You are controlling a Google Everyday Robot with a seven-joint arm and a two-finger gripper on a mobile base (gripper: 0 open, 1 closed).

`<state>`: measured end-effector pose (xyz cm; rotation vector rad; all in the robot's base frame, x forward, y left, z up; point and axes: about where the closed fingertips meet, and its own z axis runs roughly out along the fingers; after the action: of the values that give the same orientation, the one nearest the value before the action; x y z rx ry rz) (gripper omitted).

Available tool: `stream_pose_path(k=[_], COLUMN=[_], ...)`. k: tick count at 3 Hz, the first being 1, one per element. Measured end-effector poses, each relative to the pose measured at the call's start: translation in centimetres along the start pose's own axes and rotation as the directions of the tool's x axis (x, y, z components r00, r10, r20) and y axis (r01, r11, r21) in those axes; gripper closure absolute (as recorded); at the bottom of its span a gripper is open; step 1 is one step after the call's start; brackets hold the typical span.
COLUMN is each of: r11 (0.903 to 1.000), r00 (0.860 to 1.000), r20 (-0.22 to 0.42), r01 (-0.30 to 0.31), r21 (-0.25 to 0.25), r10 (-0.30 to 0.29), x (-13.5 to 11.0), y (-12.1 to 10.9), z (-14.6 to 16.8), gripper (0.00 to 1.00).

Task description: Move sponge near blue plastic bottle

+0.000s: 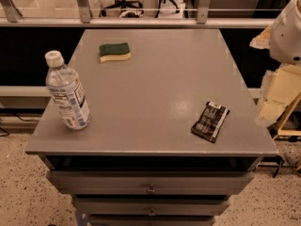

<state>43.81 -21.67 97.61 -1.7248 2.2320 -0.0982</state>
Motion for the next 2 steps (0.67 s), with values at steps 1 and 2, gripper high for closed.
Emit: stream_pose_path(k=[1, 2], r11=[1.0000, 0.9999], r00=[1.000, 1.000], r20=[0.000, 0.022], r01=[0.000, 0.000], r21=[0.000, 0.011], r10=[0.000, 0.000], x=[-0.01, -0.73], y=[-0.01, -0.79], z=[0.00, 0.38], gripper=[0.00, 0.00])
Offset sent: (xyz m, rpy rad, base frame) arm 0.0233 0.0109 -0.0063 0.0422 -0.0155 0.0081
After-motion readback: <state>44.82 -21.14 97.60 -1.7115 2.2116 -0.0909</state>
